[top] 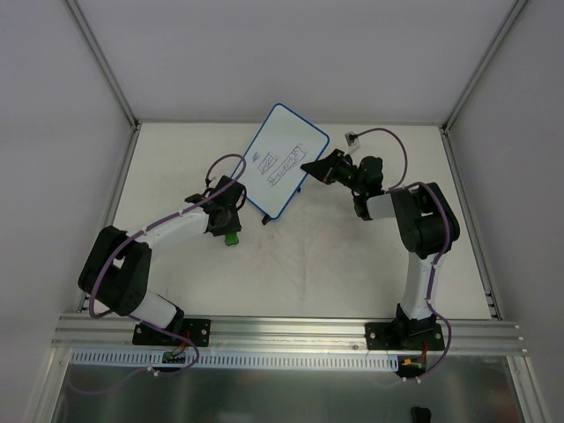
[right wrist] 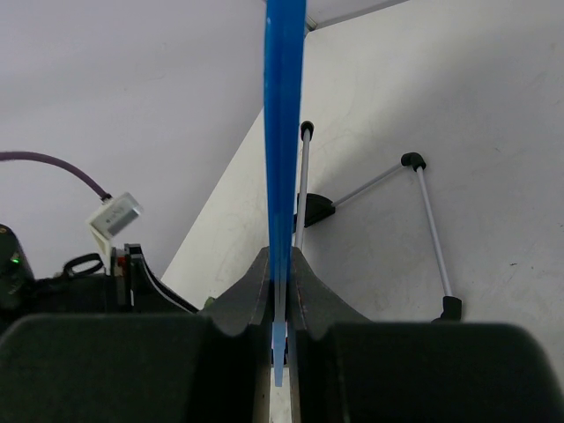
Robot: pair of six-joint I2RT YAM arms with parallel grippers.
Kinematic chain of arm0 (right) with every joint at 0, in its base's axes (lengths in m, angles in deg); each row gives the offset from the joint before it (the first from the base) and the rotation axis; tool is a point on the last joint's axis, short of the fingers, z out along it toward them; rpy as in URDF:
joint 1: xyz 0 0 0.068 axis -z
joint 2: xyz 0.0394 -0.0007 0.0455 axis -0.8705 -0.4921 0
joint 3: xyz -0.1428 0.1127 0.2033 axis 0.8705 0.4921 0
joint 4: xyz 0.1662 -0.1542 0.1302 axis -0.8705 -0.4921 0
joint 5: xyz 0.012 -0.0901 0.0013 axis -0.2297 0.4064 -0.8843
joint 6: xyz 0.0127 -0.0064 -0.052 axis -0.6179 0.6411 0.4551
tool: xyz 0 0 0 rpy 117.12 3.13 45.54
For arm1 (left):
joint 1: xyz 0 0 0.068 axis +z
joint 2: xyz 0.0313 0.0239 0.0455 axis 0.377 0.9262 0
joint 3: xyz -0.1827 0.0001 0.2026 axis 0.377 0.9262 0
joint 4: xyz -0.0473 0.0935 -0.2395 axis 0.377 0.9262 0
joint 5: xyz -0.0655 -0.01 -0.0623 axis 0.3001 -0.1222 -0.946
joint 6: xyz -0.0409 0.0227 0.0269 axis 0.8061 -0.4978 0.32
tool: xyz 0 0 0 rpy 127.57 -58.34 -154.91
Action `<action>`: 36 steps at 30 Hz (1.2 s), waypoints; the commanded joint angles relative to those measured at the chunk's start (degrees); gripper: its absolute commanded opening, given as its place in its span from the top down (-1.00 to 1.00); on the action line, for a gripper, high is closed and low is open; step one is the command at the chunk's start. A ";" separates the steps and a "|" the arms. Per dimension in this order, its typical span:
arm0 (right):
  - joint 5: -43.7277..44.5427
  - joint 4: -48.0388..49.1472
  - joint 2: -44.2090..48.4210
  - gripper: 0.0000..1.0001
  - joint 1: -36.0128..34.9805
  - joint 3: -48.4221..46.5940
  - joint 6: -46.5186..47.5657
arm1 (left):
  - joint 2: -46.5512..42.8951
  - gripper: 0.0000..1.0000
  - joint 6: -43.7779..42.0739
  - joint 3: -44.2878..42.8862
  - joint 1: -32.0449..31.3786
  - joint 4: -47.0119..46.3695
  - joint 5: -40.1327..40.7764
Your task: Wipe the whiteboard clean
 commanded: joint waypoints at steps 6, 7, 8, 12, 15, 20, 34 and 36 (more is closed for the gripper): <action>-0.85 2.75 -0.01 1.00 -0.72 -1.23 2.57 | -3.80 0.92 -10.33 -13.47 1.71 -1.12 -1.02; -0.85 2.75 -0.01 1.00 -0.63 -1.14 2.49 | -3.19 0.97 -11.47 -16.44 2.51 -1.29 -2.33; -0.76 2.75 0.08 1.00 -0.63 -1.05 2.57 | -1.53 1.00 -11.91 -18.21 3.47 -1.56 -5.39; -0.94 2.84 0.25 1.00 -0.63 -0.97 2.83 | 3.75 1.00 -12.88 -27.18 7.61 -2.26 -13.05; -1.03 2.93 0.25 1.00 -0.72 -0.97 2.75 | 7.71 1.00 -13.06 -34.39 8.75 -2.52 -13.94; -1.02 2.93 0.34 1.00 -0.72 -0.88 2.84 | 15.17 1.00 -11.83 -44.14 9.28 -3.05 -17.81; -0.94 3.01 0.60 1.00 -0.81 -0.70 3.01 | 28.37 1.00 -11.57 -52.77 9.20 -7.36 -23.01; -0.94 3.10 0.60 1.00 -0.81 -0.61 2.92 | 28.90 1.00 -11.65 -52.33 9.19 -8.06 -22.39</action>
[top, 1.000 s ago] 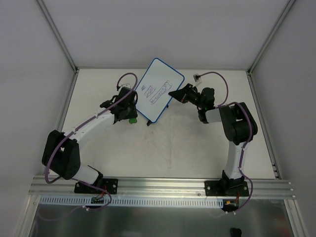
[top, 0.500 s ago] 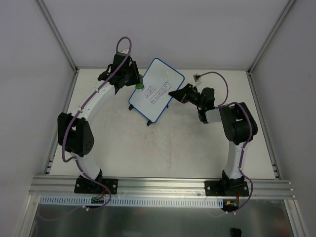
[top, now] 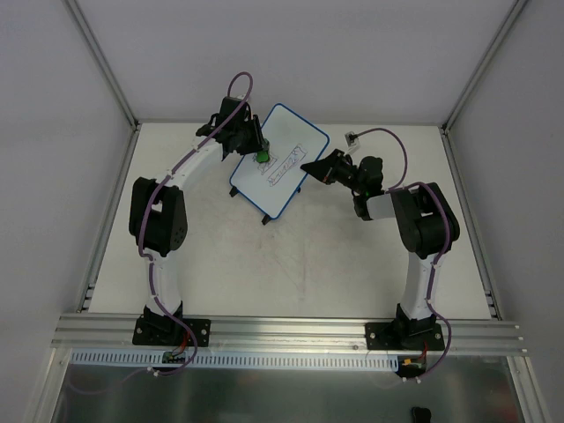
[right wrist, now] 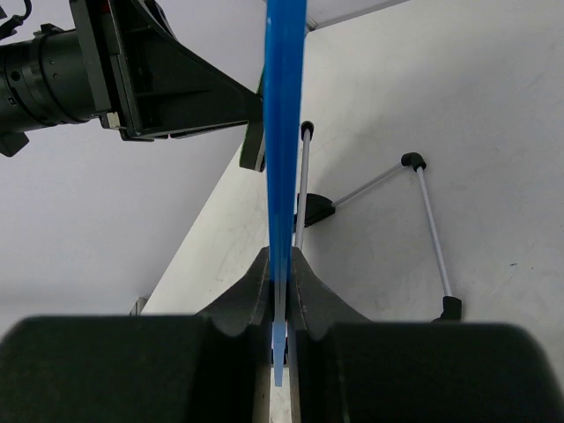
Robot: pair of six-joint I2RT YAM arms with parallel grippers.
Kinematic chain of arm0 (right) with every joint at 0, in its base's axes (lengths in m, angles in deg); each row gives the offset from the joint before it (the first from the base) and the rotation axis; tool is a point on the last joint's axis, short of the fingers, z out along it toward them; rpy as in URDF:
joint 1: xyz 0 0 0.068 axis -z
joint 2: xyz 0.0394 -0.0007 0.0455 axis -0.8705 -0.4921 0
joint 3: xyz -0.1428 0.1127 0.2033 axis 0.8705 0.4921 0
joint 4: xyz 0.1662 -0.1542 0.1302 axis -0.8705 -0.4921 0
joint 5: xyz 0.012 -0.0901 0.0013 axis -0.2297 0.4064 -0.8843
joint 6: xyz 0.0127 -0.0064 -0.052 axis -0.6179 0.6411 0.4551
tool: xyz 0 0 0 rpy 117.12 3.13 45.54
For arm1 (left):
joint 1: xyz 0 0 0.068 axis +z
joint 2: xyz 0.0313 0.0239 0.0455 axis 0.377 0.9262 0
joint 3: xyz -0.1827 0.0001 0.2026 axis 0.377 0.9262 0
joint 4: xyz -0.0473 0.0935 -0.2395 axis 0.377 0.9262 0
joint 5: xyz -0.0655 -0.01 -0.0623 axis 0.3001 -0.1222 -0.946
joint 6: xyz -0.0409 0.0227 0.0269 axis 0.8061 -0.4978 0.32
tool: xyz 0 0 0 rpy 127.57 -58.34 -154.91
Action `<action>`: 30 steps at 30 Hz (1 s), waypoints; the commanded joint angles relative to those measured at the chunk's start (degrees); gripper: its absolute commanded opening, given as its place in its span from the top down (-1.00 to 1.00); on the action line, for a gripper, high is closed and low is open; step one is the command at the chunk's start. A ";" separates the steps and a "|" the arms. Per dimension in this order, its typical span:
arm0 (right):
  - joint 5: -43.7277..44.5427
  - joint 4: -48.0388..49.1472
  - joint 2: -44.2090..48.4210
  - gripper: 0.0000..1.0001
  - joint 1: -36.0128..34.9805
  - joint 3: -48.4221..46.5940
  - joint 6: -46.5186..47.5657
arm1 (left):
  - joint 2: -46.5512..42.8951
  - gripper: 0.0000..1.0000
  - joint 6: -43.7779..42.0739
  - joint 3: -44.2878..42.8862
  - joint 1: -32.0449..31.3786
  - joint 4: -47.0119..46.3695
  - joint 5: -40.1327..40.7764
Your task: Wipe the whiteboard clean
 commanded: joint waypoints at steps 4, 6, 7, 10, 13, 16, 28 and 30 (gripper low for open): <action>-0.74 3.08 0.69 1.00 -0.81 -0.53 2.88 | 1.45 1.00 -0.69 -1.54 -0.10 -3.80 -0.53; -0.83 3.08 0.69 1.00 -0.89 -0.53 3.05 | 1.90 1.00 -0.51 -0.83 -0.10 -4.24 -0.18; -0.83 3.08 0.69 1.00 -0.89 -0.53 2.97 | 2.07 1.00 -0.51 -0.22 -0.10 -4.33 -0.17; -0.83 3.08 0.78 1.00 -0.89 -0.53 3.05 | 2.34 1.00 -0.60 1.62 -0.10 -5.21 0.97; -0.74 3.08 0.78 1.00 -0.89 -0.61 3.06 | 2.34 1.00 -0.60 3.38 0.08 -5.82 1.58; -0.74 3.08 0.69 1.00 -0.89 -0.53 3.06 | 2.34 1.00 -0.16 5.75 0.52 -6.00 1.93; -0.83 2.99 0.78 1.00 -0.89 -0.53 3.06 | -2.93 1.00 7.13 19.47 3.33 -8.37 5.63; -0.92 3.08 0.87 1.00 -0.98 -0.53 3.06 | -3.81 1.00 9.33 21.57 3.42 -8.37 8.26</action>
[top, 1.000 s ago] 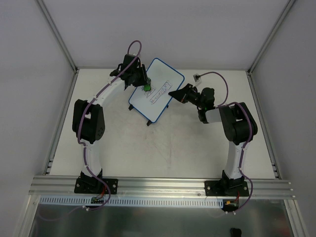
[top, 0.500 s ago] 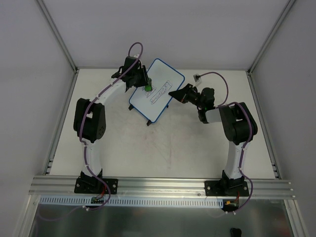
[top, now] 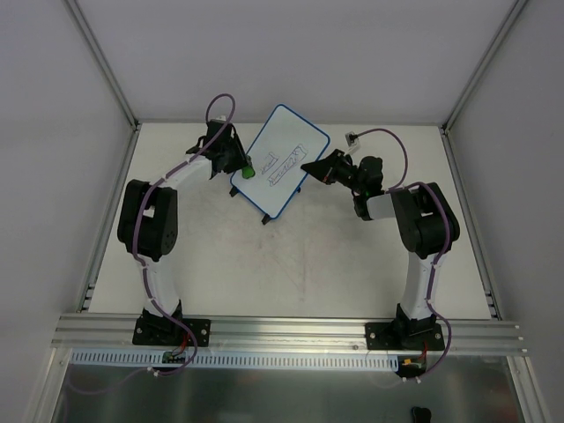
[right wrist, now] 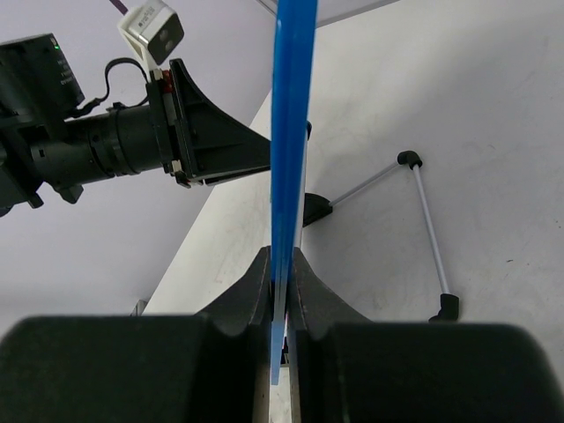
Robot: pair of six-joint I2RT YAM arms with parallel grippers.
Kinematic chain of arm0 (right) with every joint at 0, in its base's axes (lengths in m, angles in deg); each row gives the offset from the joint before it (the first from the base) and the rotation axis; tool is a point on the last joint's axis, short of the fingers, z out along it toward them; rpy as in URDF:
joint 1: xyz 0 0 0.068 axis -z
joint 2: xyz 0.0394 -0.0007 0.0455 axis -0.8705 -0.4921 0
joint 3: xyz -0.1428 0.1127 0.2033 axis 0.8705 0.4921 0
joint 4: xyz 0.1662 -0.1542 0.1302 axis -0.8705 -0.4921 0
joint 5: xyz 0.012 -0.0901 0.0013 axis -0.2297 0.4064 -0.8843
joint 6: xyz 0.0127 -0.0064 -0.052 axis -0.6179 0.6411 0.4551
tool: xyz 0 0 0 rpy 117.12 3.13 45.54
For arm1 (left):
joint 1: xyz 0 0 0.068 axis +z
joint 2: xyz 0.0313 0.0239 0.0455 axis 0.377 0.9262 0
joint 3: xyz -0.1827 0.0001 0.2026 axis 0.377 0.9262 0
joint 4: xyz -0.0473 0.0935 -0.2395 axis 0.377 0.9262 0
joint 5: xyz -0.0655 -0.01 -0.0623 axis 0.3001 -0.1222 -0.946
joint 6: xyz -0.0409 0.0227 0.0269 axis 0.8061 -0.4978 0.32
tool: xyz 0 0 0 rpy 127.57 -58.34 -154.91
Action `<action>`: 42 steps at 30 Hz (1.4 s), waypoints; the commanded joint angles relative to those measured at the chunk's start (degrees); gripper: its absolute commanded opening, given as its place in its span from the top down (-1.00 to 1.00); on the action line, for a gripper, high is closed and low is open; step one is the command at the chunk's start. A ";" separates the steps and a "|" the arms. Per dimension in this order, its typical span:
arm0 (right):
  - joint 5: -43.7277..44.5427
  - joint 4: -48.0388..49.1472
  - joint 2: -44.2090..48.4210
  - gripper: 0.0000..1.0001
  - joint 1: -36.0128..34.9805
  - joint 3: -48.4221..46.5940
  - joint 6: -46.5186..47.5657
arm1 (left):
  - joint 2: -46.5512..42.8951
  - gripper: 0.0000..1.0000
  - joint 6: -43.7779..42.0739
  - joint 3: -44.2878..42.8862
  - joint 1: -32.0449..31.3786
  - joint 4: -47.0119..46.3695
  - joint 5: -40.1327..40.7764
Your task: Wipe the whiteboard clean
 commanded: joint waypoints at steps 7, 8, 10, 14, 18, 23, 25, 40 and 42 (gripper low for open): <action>-1.37 3.78 0.87 1.00 -0.98 -0.55 3.34 | 2.36 1.00 0.12 -0.58 -2.79 1.45 2.39; -1.37 3.69 0.96 1.00 -1.07 -0.55 3.34 | 2.88 1.00 -1.19 -1.56 -3.32 1.54 2.39; -1.46 3.69 0.87 0.99 -0.98 -0.46 3.34 | 3.41 1.00 -2.51 -4.28 -4.29 1.28 1.00; -1.46 3.69 0.96 1.00 -0.98 -0.63 3.34 | 4.29 1.00 -3.22 -8.41 -6.75 1.01 -0.94; -1.46 3.69 0.96 1.00 -0.98 -0.72 3.34 | 3.77 1.00 -2.26 -10.44 -8.68 1.01 -2.35; -1.55 3.69 0.96 1.00 -1.16 -0.72 3.43 | 4.64 1.00 -4.88 -12.55 -12.64 0.22 -4.63; -1.55 3.69 0.96 1.00 -1.16 -0.72 3.34 | 5.00 1.00 -5.42 -12.82 -14.13 0.05 -4.02; -1.64 3.78 0.96 1.00 -1.16 -0.64 3.34 | 2.01 1.00 11.53 4.12 -7.29 -1.01 3.80; -1.64 3.78 0.96 1.00 -1.25 -0.64 3.34 | 1.22 1.00 14.00 5.46 -6.93 -1.10 5.11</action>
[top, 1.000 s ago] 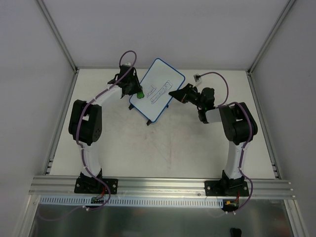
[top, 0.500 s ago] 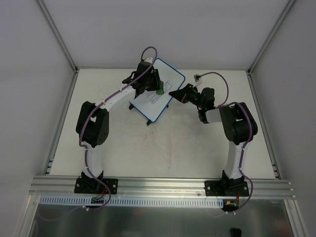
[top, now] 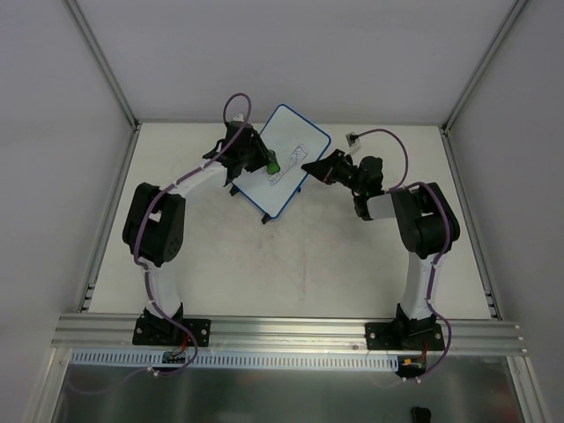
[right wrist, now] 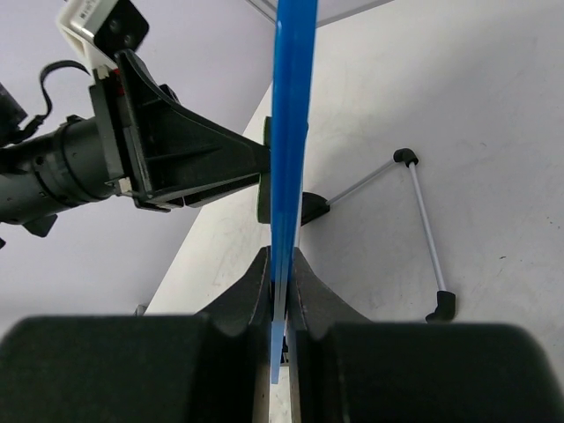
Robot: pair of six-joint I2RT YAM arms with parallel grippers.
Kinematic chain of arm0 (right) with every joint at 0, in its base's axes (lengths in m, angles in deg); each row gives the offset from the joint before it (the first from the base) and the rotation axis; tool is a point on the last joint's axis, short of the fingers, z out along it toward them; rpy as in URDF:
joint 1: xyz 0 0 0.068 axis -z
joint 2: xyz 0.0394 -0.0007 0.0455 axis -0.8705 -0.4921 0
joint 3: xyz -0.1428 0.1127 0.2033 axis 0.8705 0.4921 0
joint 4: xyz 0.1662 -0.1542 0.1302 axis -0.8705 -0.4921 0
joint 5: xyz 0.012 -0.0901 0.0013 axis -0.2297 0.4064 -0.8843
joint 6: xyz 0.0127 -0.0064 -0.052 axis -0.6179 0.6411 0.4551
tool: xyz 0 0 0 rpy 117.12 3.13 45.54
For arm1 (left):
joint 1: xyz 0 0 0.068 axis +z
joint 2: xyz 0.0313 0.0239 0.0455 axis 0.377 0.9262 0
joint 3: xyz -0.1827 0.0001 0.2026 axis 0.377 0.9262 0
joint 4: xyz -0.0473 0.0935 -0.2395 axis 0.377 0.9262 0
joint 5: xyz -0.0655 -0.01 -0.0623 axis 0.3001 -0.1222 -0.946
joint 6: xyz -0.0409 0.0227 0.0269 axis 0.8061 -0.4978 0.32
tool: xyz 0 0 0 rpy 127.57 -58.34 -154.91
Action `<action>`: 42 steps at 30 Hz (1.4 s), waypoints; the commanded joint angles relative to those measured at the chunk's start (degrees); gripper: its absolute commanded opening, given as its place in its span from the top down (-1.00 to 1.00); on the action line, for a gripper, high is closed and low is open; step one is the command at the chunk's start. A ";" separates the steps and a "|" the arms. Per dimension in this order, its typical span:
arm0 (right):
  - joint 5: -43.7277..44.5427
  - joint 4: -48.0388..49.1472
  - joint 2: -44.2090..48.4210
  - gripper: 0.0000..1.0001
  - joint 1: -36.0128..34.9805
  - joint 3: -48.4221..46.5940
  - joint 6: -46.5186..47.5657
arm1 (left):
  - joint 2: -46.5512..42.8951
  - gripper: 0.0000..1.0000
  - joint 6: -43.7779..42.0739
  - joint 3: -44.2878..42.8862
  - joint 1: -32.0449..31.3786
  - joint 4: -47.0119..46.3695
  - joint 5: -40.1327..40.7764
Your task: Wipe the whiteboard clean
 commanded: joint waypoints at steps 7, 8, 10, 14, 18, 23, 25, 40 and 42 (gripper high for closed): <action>-2.38 4.55 1.04 1.00 -1.33 -0.59 3.56 | 0.97 1.00 11.23 9.53 2.21 5.72 5.24; -2.29 4.55 1.04 1.00 -1.25 -0.59 3.47 | 1.06 1.00 11.85 9.79 2.30 5.72 5.23; -2.38 4.72 0.96 1.00 -1.33 -0.50 3.30 | 1.06 1.00 12.55 9.88 2.21 5.98 5.93; -2.38 4.72 0.96 1.00 -1.33 -0.59 3.21 | -0.26 1.00 16.06 12.42 2.39 6.51 7.08; -2.38 4.81 1.04 1.00 -1.33 -0.42 3.21 | -1.05 1.00 16.77 13.22 2.30 6.78 6.73; -2.38 5.07 1.04 0.99 -1.33 -0.42 3.03 | -2.98 1.00 17.04 14.97 2.30 7.57 7.43; -2.38 5.07 1.04 1.00 -1.33 -0.42 2.86 | -3.95 1.00 17.56 15.68 2.30 8.00 7.69; -2.38 5.51 0.96 1.00 -1.33 -0.50 2.50 | 0.79 1.00 18.09 8.40 -4.63 8.01 4.79; -2.56 5.51 1.04 1.00 -1.33 -0.50 2.50 | 1.14 1.00 18.88 6.11 -5.69 8.01 5.49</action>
